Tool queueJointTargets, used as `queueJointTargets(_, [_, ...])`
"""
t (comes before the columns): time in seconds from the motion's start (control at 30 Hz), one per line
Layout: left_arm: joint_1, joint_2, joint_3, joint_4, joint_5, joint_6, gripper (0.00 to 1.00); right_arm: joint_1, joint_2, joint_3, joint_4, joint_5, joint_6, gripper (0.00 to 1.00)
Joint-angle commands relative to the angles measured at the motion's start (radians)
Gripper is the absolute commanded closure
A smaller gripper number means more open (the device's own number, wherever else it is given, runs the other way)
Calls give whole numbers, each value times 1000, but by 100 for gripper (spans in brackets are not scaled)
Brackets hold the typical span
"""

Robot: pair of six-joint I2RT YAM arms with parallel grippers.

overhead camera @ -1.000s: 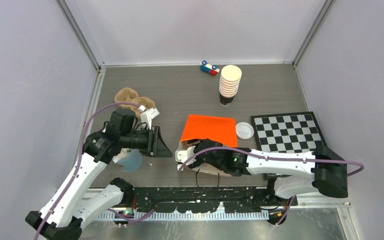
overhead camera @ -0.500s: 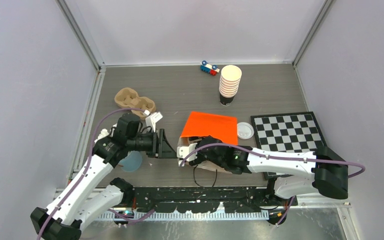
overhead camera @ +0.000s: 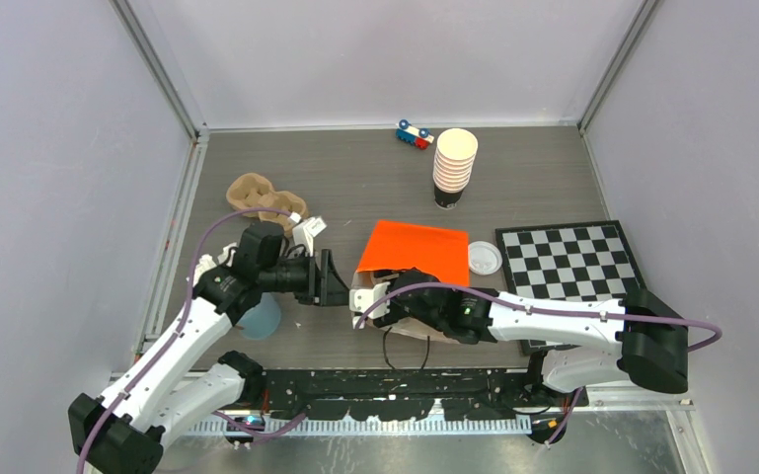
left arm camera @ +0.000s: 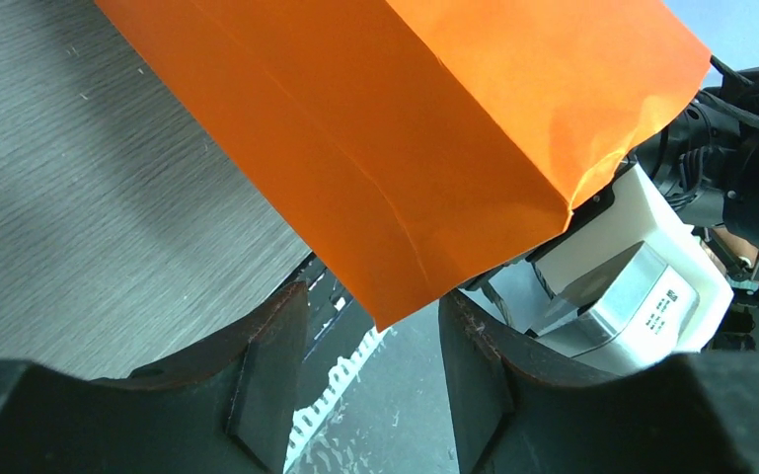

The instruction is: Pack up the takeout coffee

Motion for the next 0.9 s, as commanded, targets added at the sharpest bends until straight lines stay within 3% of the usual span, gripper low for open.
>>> queueJointTargets(0.0, [-1, 2, -9, 70, -9, 8, 47, -6, -25, 0, 33, -9, 12, 26])
queueJointTargets(0.1, [-1, 5, -10, 77, -6, -4, 52, -6, -32, 1, 33, -17, -2, 26])
queueJointTargets(0.43, [-1, 38, 50, 90, 33, -43, 98, -7, -68, 0, 49, -51, -31, 27])
queueJointTargets(0.87, [-1, 66, 93, 82, 53, -77, 100, -18, -101, -37, 80, -65, -115, 27])
